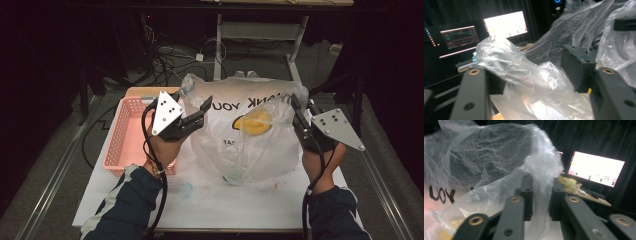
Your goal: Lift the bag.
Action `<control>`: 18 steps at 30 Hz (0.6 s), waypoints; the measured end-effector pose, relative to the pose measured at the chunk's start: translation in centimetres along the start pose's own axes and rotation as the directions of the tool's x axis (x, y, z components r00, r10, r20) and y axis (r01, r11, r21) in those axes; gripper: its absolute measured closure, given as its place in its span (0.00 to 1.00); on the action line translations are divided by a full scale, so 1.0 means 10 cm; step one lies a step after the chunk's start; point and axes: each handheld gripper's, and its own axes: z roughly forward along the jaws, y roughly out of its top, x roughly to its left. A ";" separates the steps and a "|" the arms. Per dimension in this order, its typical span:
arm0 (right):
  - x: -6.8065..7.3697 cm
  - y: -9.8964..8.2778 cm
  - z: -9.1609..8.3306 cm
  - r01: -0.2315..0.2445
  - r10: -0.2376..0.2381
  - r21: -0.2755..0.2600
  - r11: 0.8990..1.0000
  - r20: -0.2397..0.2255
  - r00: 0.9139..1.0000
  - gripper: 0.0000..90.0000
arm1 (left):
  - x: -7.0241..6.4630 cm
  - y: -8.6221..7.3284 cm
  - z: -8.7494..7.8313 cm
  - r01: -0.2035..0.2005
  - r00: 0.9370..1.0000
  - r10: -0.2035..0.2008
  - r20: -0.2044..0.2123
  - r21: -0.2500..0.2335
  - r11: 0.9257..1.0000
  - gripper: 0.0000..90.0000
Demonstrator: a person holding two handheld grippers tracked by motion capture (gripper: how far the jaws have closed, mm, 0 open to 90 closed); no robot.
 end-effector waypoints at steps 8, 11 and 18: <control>-0.08 0.03 -0.07 -0.005 0.006 -0.023 1.000 0.018 1.000 0.55 | -0.01 0.26 -0.13 0.033 0.999 -0.033 0.039 0.015 0.999 0.34; -0.08 0.04 -0.10 0.011 -0.012 -0.015 1.000 -0.024 1.000 0.49 | -0.04 0.22 -0.17 0.032 0.997 -0.037 0.069 0.066 0.997 0.30; 0.04 -0.01 -0.23 0.040 -0.032 0.044 0.998 -0.170 0.985 0.38 | -0.08 -0.06 -0.38 -0.010 0.994 -0.011 0.110 0.191 0.982 0.26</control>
